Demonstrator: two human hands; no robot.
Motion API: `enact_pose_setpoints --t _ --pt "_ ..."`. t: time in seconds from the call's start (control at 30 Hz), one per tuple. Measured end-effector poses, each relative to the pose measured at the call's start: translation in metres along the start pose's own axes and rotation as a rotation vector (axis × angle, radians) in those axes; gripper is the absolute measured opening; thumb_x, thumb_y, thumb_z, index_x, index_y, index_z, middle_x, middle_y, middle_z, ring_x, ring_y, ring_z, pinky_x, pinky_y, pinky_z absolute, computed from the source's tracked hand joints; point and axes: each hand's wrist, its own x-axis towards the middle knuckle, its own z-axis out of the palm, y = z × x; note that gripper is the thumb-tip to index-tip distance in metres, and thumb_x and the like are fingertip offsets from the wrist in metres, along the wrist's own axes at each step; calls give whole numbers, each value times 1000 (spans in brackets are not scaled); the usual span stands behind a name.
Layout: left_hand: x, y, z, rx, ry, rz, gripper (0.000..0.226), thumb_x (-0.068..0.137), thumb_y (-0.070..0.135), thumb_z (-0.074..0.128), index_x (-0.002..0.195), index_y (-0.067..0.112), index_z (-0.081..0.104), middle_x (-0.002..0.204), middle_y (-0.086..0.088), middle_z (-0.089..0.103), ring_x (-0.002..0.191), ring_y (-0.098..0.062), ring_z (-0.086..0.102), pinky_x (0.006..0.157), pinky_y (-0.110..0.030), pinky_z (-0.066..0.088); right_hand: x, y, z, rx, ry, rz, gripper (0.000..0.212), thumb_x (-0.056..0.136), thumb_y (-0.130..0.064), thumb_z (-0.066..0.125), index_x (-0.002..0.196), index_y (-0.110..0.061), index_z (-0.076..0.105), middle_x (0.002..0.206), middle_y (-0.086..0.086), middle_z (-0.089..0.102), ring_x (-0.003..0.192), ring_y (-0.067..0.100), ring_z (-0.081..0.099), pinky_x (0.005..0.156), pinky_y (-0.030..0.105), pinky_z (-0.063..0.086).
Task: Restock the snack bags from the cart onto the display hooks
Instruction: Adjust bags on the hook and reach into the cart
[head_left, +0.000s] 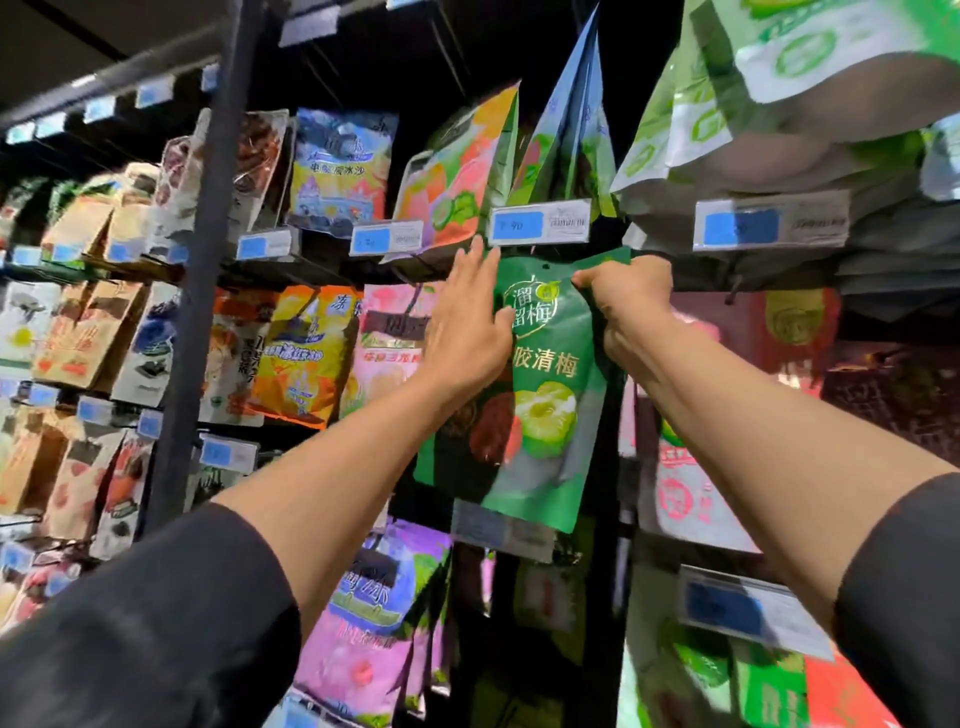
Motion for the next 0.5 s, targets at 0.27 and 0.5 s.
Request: enact_pose_setpoints --t 0.27,0.5 --pt "45 -15 15 67 -115 104 68 93 -3 42 153 9 13 162 -7 3 149 -23 -3 120 -42 8 11 1 13 -148 88 -23 29 68 -4 77 65 -8 48 71 6 53 69 22 56 61 33 50" --pt "39 -40 28 44 -76 216 75 92 -2 48 154 12 10 162 -3 2 149 -21 3 118 -47 19 24 17 16 -457 168 -118 14 78 -9 67 75 -6 54 81 8 56 82 26 56 68 29 41"
